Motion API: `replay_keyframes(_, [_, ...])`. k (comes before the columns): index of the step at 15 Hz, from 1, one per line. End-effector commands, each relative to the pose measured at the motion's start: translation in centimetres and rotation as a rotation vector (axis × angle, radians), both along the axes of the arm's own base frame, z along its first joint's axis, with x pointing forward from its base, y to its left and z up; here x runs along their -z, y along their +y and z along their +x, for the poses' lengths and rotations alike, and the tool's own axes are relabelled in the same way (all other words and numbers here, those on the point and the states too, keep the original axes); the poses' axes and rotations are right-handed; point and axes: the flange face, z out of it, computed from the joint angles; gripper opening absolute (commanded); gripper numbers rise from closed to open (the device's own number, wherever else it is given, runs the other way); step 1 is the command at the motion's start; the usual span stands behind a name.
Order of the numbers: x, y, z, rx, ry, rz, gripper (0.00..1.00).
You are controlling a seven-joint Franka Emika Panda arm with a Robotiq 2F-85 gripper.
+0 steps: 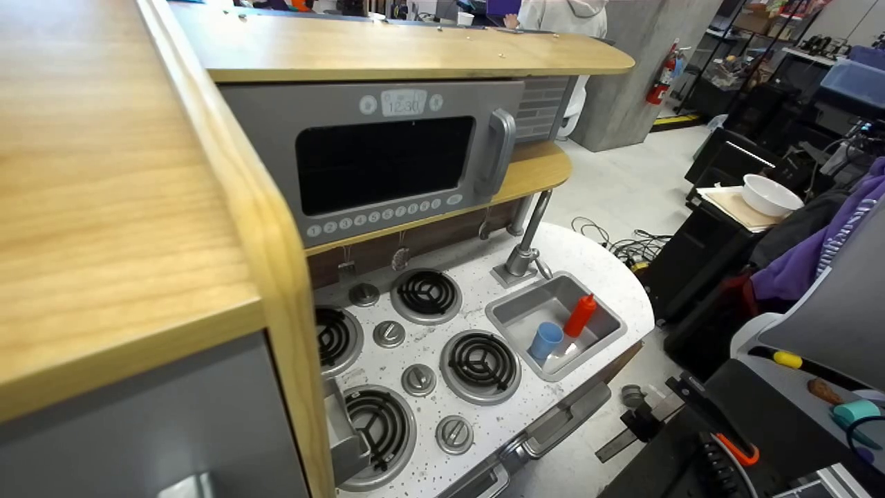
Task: Move the red sauce bottle from the sink to the counter
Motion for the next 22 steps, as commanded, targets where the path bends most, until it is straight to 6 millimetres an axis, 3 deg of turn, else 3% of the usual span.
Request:
replay_keyframes(1, [3.8,-1.6,1.9,-0.004,-0.024,-0.060,1.00])
replay_keyframes(7, [11.7,-5.9,4.7,-0.047,-0.109,-0.179,1.00])
replay_keyframes(13, [20.9,-8.3,9.2,-0.048,-0.097,-0.284,1.00])
replay_keyframes(22, [32.3,-12.6,17.0,-0.023,0.024,-0.368,1.00])
